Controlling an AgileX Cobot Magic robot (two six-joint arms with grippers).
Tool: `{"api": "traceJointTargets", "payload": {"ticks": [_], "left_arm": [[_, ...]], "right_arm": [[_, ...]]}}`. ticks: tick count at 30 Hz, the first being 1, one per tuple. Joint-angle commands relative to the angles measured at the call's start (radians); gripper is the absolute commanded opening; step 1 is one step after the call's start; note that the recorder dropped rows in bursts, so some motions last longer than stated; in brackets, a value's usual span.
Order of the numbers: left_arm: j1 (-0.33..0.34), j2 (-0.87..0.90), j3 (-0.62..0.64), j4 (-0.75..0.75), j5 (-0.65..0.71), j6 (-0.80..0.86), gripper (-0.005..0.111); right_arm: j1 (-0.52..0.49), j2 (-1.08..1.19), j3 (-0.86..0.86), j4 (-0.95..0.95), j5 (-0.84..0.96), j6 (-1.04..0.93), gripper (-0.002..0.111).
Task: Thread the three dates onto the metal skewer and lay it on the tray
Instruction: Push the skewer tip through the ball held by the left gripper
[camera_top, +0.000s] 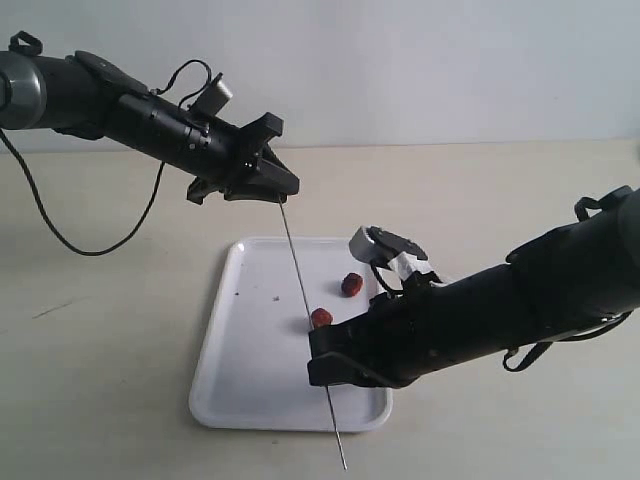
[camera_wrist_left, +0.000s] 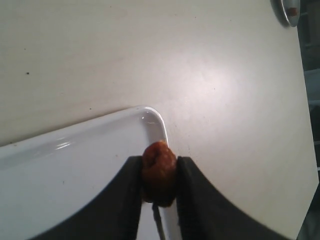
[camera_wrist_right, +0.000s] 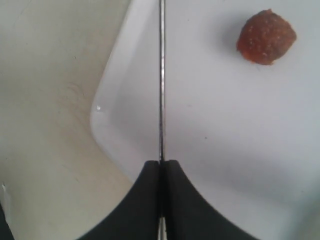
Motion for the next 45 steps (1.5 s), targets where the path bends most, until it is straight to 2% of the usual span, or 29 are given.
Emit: {"api": "traceJointTargets", "payload": {"ticks": [1, 16, 38, 45], "left_arm": [[0.002, -0.011, 0.001, -0.004, -0.005, 0.006, 0.025], [0.032, -0.011, 0.001, -0.017, -0.006, 0.004, 0.025], [0.0, -0.011, 0.001, -0.017, 0.023, 0.004, 0.025], [0.0, -0.011, 0.001, -0.018, 0.025, 0.004, 0.025]], "right_arm": [[-0.005, -0.001, -0.005, 0.003, 0.004, 0.009, 0.0], [-0.005, -0.001, -0.005, 0.003, 0.023, 0.01, 0.0], [-0.005, -0.001, -0.044, 0.003, 0.007, 0.008, 0.0], [-0.005, -0.001, -0.061, 0.003, -0.058, 0.037, 0.0]]}}
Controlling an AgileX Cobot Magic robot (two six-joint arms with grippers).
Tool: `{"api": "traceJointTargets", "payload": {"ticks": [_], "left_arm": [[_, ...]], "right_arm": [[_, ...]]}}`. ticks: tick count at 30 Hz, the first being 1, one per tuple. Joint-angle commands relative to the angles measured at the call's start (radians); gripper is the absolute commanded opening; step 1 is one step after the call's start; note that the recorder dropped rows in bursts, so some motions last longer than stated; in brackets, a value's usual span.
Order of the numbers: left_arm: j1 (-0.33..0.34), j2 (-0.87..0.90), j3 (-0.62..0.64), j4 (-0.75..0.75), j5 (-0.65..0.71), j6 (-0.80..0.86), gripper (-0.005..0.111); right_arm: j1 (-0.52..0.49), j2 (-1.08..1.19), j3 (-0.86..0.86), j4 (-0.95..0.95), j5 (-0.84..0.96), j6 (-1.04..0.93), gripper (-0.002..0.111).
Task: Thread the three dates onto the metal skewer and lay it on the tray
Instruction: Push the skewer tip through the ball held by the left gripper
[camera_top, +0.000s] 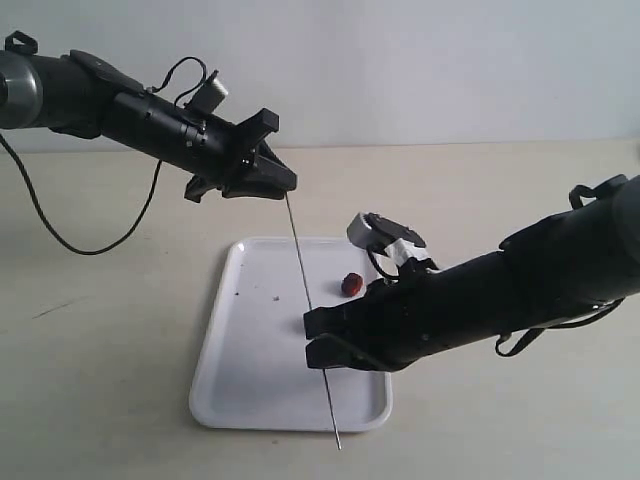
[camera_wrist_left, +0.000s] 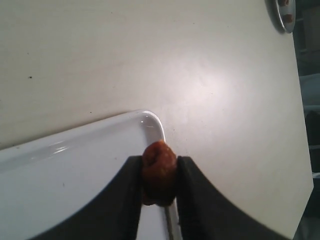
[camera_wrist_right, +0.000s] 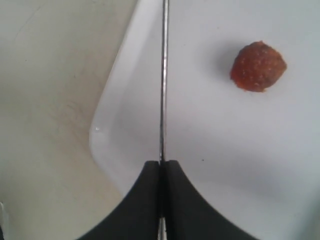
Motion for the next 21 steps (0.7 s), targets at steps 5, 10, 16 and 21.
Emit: {"api": "traceJointTargets", "payload": {"ticks": [5, 10, 16, 21], "left_arm": [[-0.006, -0.011, 0.001, -0.003, 0.023, 0.004, 0.025], [-0.006, -0.011, 0.001, -0.003, 0.023, 0.004, 0.025], [-0.006, -0.011, 0.001, -0.005, 0.022, 0.004, 0.025], [-0.006, -0.011, 0.001, -0.008, 0.024, 0.004, 0.025]], "right_arm": [[-0.005, -0.001, -0.062, 0.009, -0.031, 0.018, 0.0], [-0.005, -0.001, -0.102, 0.009, -0.031, 0.037, 0.0], [-0.005, -0.001, -0.147, 0.009, -0.051, 0.046, 0.0], [-0.005, -0.001, -0.183, 0.009, -0.101, 0.054, 0.0]]}}
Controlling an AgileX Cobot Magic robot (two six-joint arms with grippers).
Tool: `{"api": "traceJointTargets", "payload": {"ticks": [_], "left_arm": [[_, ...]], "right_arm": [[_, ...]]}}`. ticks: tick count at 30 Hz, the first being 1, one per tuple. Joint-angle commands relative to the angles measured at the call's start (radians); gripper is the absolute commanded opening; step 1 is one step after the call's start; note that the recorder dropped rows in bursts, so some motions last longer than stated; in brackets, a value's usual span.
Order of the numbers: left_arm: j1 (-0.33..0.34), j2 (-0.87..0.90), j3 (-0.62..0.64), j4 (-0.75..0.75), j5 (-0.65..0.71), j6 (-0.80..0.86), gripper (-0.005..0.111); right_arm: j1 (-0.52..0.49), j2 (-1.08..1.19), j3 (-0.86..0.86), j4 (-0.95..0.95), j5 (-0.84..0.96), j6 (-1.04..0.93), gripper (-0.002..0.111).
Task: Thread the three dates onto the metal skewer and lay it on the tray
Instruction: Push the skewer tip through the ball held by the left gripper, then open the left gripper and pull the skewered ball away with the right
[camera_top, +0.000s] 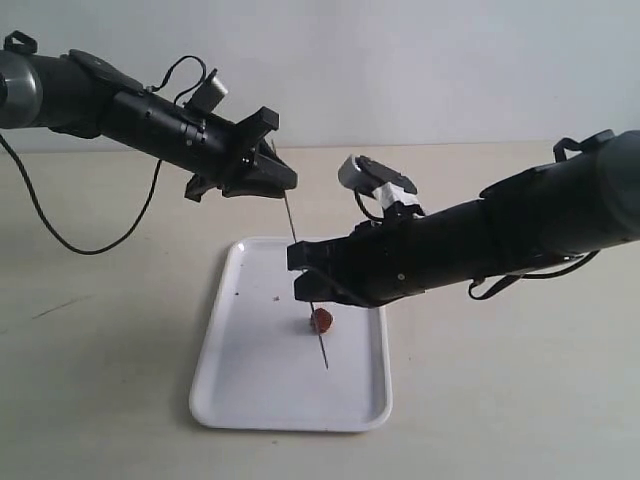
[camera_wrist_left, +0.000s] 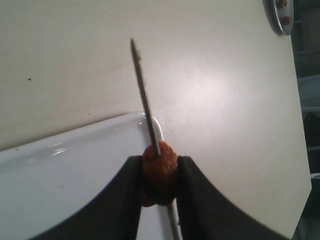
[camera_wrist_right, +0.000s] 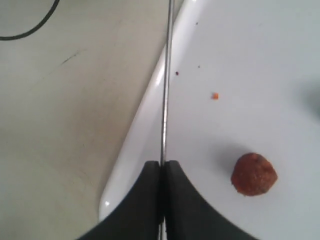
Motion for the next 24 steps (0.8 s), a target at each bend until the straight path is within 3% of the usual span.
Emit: {"api": "traceJointTargets", "payload": {"ticks": [1, 9, 24], "left_arm": [[-0.006, -0.011, 0.001, -0.005, 0.026, 0.004, 0.025], [-0.006, -0.011, 0.001, -0.023, 0.033, 0.004, 0.025], [-0.006, -0.008, 0.001, -0.05, 0.054, 0.03, 0.025]], "right_arm": [[-0.005, -0.003, -0.042, 0.011, -0.022, -0.014, 0.0], [-0.005, -0.002, -0.079, 0.011, -0.102, -0.014, 0.0], [-0.005, 0.128, -0.217, 0.011, -0.077, -0.007, 0.0]]}}
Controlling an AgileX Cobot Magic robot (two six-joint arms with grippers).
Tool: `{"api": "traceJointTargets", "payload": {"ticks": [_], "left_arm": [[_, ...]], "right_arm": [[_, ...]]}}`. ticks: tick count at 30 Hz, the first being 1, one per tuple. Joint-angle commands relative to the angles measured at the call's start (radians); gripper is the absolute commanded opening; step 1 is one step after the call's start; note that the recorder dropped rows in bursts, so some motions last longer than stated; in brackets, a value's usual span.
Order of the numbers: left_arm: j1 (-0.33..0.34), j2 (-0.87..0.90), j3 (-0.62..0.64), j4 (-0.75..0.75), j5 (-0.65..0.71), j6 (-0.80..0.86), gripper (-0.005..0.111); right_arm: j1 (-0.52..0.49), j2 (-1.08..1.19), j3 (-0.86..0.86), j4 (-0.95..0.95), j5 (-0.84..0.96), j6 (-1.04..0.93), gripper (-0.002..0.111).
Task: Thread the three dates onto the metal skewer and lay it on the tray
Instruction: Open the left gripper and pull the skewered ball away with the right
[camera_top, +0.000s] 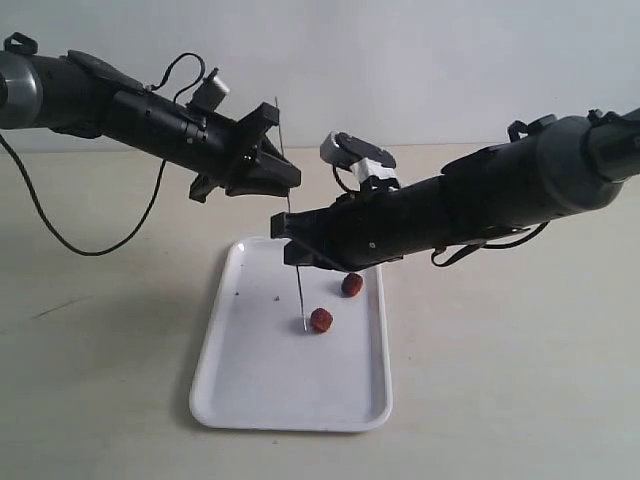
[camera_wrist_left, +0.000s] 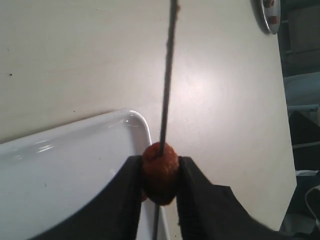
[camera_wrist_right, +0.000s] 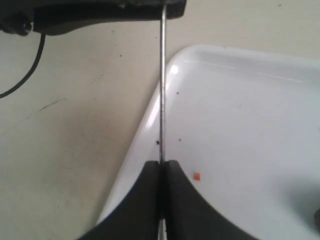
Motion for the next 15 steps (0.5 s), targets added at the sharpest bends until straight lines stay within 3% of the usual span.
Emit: {"api": "traceJointTargets", "payload": {"ticks": [1, 15], "left_arm": [[-0.006, -0.008, 0.001, -0.012, 0.028, 0.023, 0.025], [-0.006, -0.008, 0.001, -0.005, 0.025, 0.022, 0.026]], "right_arm": [[-0.001, 0.003, -0.028, 0.008, -0.003, -0.005, 0.0], [-0.001, 0.003, -0.04, 0.008, -0.002, -0.005, 0.0]]}}
